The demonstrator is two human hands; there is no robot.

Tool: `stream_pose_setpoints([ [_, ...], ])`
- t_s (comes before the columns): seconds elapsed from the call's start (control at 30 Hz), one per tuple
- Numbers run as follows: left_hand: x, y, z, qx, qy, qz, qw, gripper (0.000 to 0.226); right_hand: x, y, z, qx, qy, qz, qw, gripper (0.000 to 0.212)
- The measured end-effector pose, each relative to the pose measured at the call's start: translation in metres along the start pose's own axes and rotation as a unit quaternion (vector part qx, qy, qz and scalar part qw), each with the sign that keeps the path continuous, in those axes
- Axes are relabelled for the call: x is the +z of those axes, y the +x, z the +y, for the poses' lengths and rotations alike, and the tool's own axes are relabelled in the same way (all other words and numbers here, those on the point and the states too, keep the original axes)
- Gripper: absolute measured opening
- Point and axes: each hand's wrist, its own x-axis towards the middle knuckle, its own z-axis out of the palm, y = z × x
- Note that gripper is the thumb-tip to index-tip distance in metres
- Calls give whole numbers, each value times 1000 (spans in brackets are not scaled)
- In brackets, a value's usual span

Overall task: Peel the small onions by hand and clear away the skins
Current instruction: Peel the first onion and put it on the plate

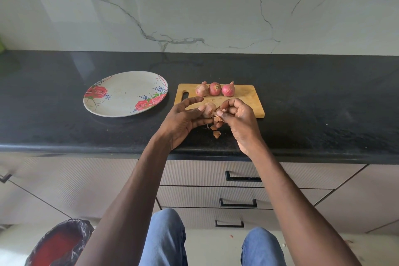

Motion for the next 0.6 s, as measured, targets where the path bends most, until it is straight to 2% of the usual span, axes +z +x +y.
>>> stream_pose_setpoints([
  [0.17,0,0,0,5,21,-1,1000,20,-1,-1,-2,-3,32,10,999,16],
  [0.3,0,-1,3,20,-28,64,997,15,-7,-2,-1,-30,69,73,995,14],
  [0.4,1,-1,3,34,-14,67,997,13,-2,-2,6,-71,-85,82,990,13],
  [0.47,2,-3,3,33,-6,66,997,11,2,-3,9,-123,-189,80,971,10],
  [0.6,1,-5,3,38,14,52,998,8,5,-5,11,-185,-257,81,945,30],
])
